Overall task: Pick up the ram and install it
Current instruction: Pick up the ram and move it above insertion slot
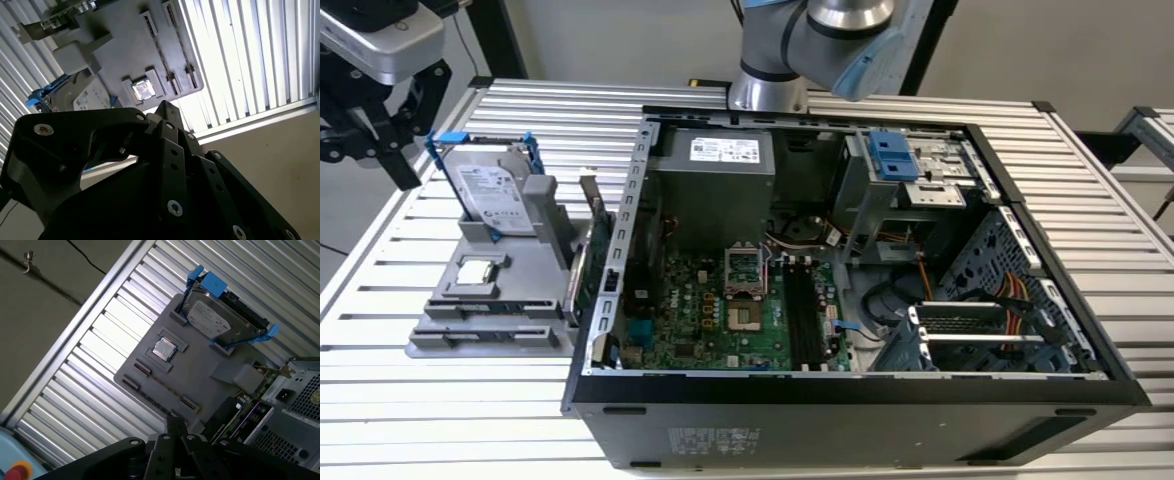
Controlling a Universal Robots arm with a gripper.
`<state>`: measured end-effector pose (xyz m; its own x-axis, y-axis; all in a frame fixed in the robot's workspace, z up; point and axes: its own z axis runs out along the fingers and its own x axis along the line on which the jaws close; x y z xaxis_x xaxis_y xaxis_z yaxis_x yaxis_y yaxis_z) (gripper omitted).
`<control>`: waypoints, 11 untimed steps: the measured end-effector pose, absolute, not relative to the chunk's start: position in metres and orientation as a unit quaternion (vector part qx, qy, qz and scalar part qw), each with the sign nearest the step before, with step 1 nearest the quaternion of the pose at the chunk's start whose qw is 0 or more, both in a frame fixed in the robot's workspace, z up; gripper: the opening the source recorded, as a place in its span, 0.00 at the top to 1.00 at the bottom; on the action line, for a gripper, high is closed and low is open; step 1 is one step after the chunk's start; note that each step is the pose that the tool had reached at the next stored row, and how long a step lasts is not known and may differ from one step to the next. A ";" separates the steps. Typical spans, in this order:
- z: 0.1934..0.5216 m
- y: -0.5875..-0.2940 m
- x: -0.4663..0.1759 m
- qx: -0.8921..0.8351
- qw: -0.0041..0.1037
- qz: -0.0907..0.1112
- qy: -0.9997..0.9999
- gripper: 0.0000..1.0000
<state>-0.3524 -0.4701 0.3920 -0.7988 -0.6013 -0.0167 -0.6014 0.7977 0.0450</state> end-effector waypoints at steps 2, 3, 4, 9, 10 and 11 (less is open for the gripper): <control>0.392 -0.470 -0.352 -0.323 0.001 0.024 0.946 1.00; 0.392 -0.470 -0.352 -0.326 0.001 0.024 0.945 1.00; 0.392 -0.470 -0.352 -0.329 0.000 0.024 0.944 1.00; 0.392 -0.470 -0.352 -0.347 0.000 0.023 0.938 1.00; 0.392 -0.470 -0.352 -0.352 0.000 0.023 0.936 1.00; 0.392 -0.470 -0.352 -0.357 -0.001 0.023 0.934 1.00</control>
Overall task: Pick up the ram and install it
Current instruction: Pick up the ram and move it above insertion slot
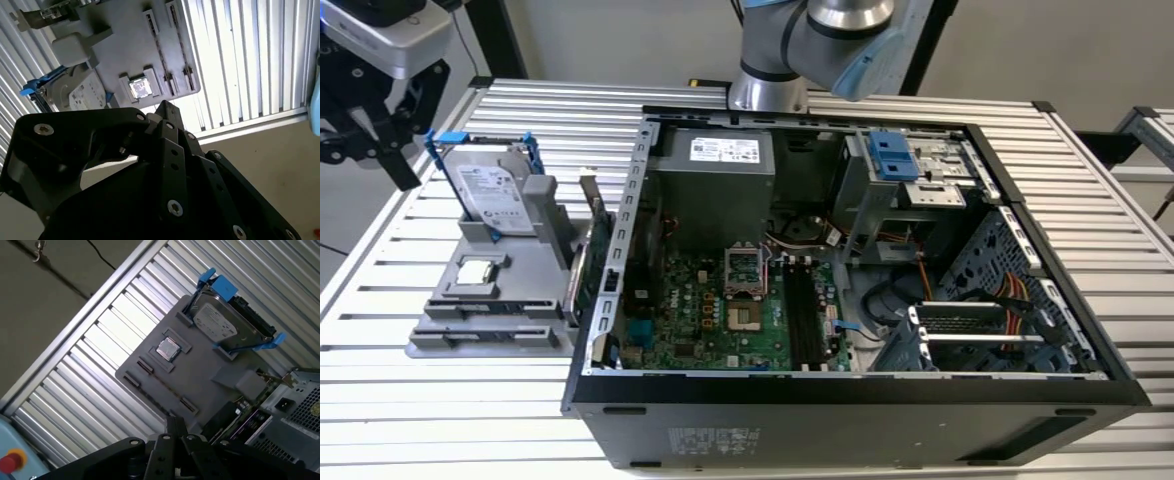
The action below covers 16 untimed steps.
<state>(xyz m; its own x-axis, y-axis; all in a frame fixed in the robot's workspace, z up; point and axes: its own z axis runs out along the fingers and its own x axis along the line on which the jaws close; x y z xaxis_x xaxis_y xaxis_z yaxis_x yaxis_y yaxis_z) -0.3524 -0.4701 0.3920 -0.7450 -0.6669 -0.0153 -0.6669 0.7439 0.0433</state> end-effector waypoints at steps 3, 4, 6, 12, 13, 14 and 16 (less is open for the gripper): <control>0.392 -0.470 -0.352 0.373 0.001 -0.022 -0.928 1.00; 0.392 -0.470 -0.352 0.377 0.001 -0.022 -0.926 1.00; 0.392 -0.470 -0.352 0.389 0.002 -0.022 -0.921 1.00; 0.392 -0.470 -0.352 0.433 0.004 -0.020 -0.901 1.00; 0.392 -0.470 -0.352 0.441 0.004 -0.020 -0.897 1.00; 0.392 -0.470 -0.352 0.450 0.004 -0.019 -0.893 1.00; 0.392 -0.470 -0.352 0.466 0.005 -0.019 -0.885 1.00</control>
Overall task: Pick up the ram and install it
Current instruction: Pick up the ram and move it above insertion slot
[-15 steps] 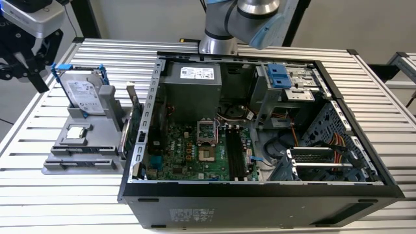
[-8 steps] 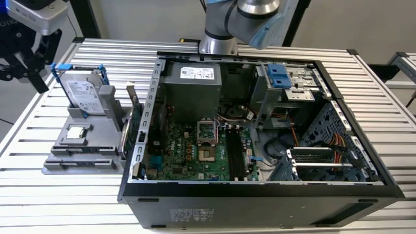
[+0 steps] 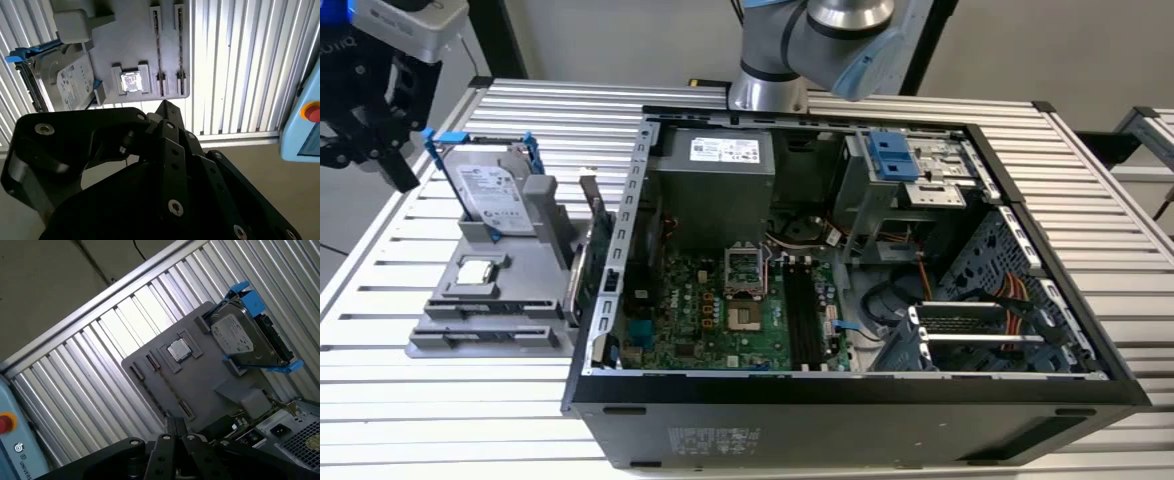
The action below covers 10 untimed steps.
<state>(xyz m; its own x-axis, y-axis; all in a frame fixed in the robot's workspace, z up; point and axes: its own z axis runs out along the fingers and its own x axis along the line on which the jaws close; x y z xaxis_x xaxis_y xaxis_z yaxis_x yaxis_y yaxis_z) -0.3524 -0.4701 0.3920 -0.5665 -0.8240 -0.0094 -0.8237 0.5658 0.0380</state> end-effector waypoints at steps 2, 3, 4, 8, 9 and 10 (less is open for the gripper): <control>0.392 -0.470 -0.352 0.481 0.005 -0.019 -0.876 1.00; 0.392 -0.470 -0.352 0.489 0.005 -0.019 -0.872 1.00; 0.392 -0.470 -0.352 0.497 0.005 -0.019 -0.867 1.00; 0.392 -0.470 -0.352 0.528 0.006 -0.019 -0.849 1.00; 0.392 -0.470 -0.352 0.536 0.006 -0.018 -0.844 1.00; 0.392 -0.470 -0.352 0.544 0.006 -0.018 -0.839 1.00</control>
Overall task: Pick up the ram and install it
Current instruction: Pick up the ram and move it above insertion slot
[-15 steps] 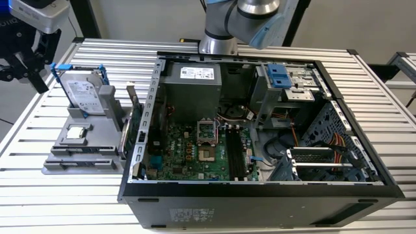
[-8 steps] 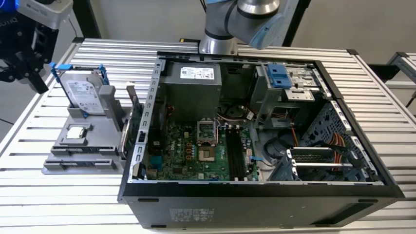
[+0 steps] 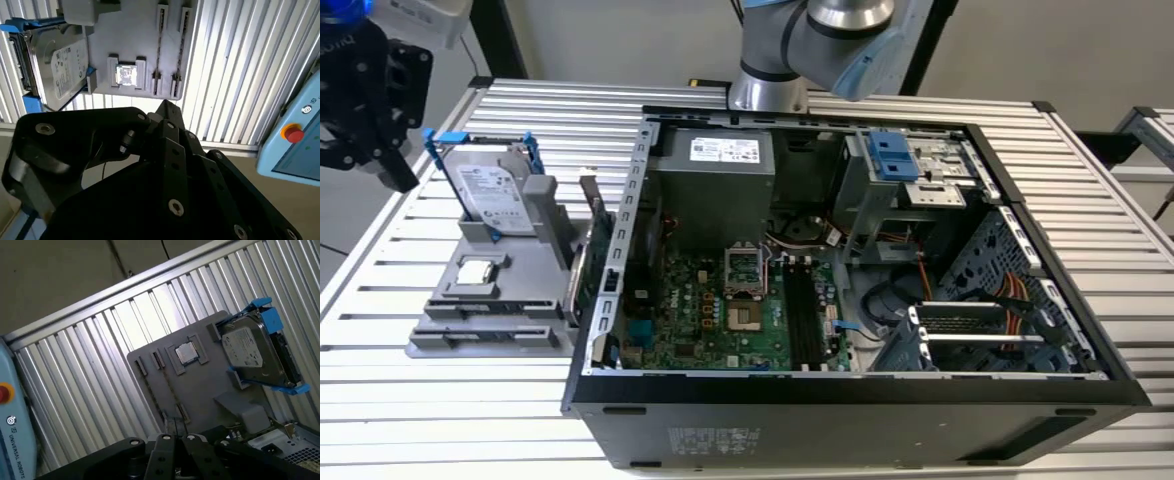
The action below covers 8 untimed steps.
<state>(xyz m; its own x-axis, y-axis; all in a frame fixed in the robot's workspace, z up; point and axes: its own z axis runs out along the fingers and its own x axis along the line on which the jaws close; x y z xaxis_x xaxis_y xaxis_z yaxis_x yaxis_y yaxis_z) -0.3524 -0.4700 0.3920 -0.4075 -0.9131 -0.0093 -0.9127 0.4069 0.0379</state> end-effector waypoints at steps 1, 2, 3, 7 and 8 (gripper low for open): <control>0.392 -0.470 -0.352 0.552 0.007 -0.018 -0.834 1.00; 0.392 -0.470 -0.352 0.559 0.007 -0.018 -0.829 1.00; 0.392 -0.470 -0.352 0.566 0.007 -0.018 -0.824 1.00; 0.392 -0.470 -0.352 0.594 0.008 -0.018 -0.804 1.00; 0.392 -0.470 -0.352 0.601 0.008 -0.018 -0.799 1.00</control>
